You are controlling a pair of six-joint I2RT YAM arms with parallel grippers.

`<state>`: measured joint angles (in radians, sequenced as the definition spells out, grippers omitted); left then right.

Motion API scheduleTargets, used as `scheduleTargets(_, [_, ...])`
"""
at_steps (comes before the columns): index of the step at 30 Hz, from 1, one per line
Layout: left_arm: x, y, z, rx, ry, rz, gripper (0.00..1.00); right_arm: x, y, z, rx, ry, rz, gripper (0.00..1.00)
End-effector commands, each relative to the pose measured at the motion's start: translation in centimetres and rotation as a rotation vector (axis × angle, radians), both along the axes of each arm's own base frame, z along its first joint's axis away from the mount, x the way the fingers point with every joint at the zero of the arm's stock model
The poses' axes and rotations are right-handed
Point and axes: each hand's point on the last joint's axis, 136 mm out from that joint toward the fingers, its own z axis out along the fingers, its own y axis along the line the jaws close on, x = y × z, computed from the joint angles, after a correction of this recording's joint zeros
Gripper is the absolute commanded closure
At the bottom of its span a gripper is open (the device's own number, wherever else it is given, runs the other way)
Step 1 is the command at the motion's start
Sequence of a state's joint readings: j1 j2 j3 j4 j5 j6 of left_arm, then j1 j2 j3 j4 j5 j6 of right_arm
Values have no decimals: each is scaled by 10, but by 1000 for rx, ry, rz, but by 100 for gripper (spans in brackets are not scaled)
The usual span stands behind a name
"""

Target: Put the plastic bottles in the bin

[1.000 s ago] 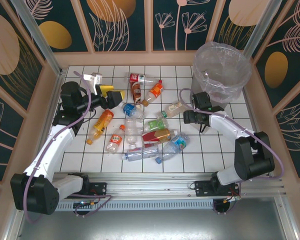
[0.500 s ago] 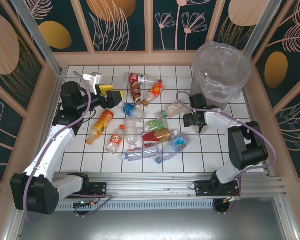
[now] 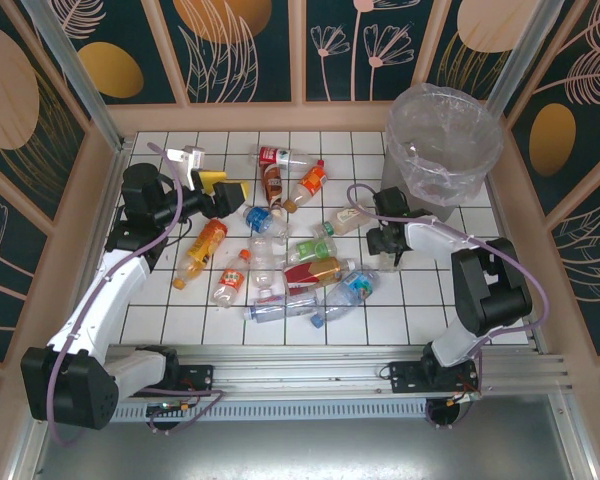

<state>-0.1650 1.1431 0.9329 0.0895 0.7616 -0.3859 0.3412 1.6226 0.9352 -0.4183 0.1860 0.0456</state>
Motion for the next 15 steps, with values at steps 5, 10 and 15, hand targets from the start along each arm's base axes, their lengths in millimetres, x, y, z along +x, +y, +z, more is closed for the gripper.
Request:
scheduleTargets(5, [-12, -10, 1, -10, -16, -75, 1, 4, 3, 3, -20, 5, 18, 49])
scheduleTargets(10, [-13, -10, 1, -10, -19, -75, 1, 7, 9, 23, -58, -56, 42, 49])
scheduleTargets(15, [-17, -14, 3, -20, -25, -108, 1, 17, 33, 67, -44, -173, 115, 48])
